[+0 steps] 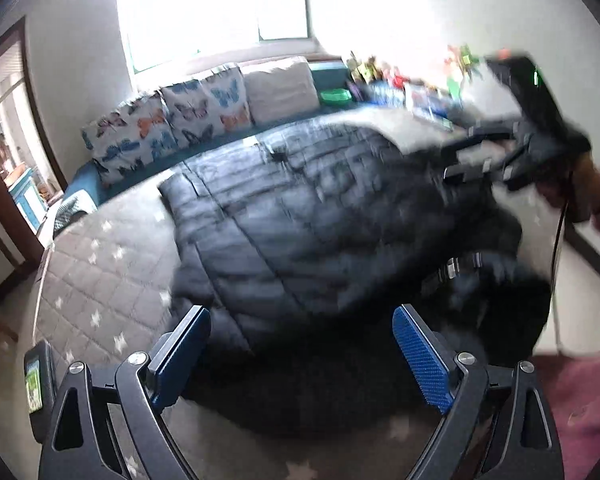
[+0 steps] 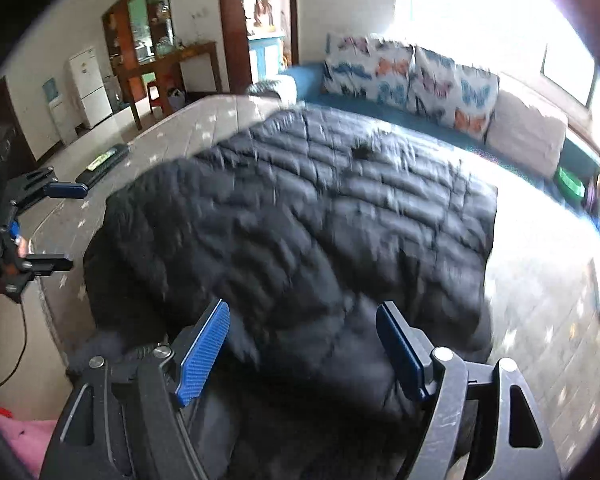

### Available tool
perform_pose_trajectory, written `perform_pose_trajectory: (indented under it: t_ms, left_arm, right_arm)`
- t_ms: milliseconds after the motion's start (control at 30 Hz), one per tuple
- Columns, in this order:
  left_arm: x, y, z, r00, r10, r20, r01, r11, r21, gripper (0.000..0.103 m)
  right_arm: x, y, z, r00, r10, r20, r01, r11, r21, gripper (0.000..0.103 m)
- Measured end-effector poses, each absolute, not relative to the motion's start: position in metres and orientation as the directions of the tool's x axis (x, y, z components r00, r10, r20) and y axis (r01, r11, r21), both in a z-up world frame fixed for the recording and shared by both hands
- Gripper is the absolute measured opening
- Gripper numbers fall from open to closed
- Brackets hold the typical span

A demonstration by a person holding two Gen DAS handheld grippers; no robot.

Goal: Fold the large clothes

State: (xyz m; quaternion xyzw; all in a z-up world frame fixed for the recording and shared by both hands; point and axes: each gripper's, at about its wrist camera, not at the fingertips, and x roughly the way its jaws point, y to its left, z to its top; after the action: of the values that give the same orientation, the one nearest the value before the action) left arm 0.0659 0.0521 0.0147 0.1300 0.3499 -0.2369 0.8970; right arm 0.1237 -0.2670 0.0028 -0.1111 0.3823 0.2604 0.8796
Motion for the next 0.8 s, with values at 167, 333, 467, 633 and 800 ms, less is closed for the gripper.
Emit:
perform_pose_trajectory:
  t_ms: [167, 333, 467, 633, 800]
  left_arm:
    - [0.134, 0.067, 0.022, 0.615, -0.405, -0.677, 0.425, 0.893, -0.148, 0.087]
    - [0.191, 0.062, -0.005, 0.552, -0.430, -0.714, 0.389, 0.891, -0.234, 0.076]
    - [0.200, 0.055, -0.035, 0.544, -0.408, -0.733, 0.388, 0.897, -0.211, 0.076]
    - [0.196, 0.049, -0.052, 0.554, -0.383, -0.740, 0.408, 0.899, -0.160, 0.077]
    - [0.200, 0.048, -0.059, 0.546, -0.382, -0.745, 0.410, 0.898, -0.160, 0.077]
  right_arm:
    - [0.160, -0.254, -0.007, 0.519, 0.432, -0.737, -0.526, 0.842, 0.123, 0.083]
    - [0.175, -0.233, -0.025, 0.499, 0.480, -0.722, -0.573, 0.807, 0.141, 0.083]
    - [0.185, -0.233, -0.055, 0.458, 0.487, -0.744, -0.601, 0.786, 0.145, 0.083]
    - [0.185, -0.240, -0.064, 0.437, 0.501, -0.747, -0.600, 0.781, 0.172, 0.084]
    - [0.184, -0.235, -0.067, 0.447, 0.478, -0.756, -0.600, 0.787, 0.143, 0.084]
